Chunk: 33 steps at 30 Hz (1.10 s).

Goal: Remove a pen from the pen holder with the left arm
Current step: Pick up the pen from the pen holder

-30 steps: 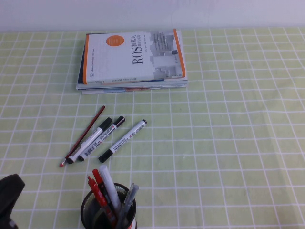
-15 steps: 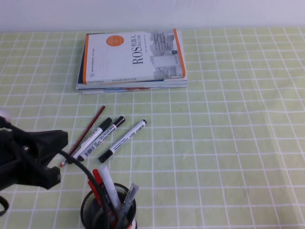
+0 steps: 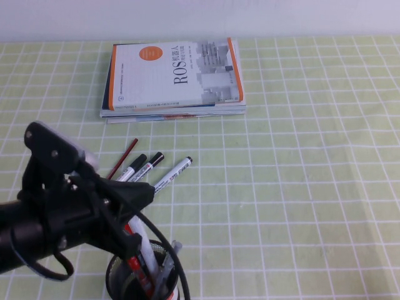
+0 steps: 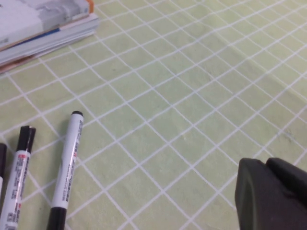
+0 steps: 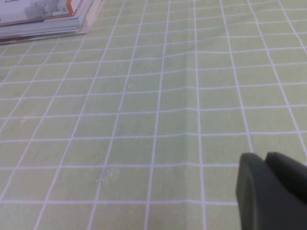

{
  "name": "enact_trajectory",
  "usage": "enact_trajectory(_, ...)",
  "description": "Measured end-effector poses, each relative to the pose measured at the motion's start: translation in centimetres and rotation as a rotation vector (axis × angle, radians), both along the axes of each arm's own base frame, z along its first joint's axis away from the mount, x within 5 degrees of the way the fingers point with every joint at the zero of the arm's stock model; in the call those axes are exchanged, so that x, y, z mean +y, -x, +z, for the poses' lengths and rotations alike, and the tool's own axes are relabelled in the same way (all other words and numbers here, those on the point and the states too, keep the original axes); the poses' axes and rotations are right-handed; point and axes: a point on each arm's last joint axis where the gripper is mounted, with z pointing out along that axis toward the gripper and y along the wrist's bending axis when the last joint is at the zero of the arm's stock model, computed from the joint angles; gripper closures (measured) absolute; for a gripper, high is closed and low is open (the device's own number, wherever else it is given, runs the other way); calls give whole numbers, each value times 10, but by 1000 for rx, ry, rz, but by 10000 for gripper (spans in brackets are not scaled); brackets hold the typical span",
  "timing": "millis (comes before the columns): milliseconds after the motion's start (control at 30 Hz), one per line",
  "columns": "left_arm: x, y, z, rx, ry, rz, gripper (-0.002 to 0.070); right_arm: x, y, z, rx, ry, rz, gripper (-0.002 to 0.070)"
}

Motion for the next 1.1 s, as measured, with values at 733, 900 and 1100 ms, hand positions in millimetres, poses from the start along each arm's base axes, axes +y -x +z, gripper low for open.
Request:
enact_trajectory(733, -31, 51, -31, -105, -16, -5, 426, 0, 0, 0, 0, 0, 0, 688)
enact_trajectory(900, -27, 52, -39, -79, 14, 29, 194, 0, 0, 0, 0, 0, 0, 689)
enact_trajectory(1100, -32, 48, -48, -68, -18, 32, 155, 0, 0, 0, 0, 0, 0, 689)
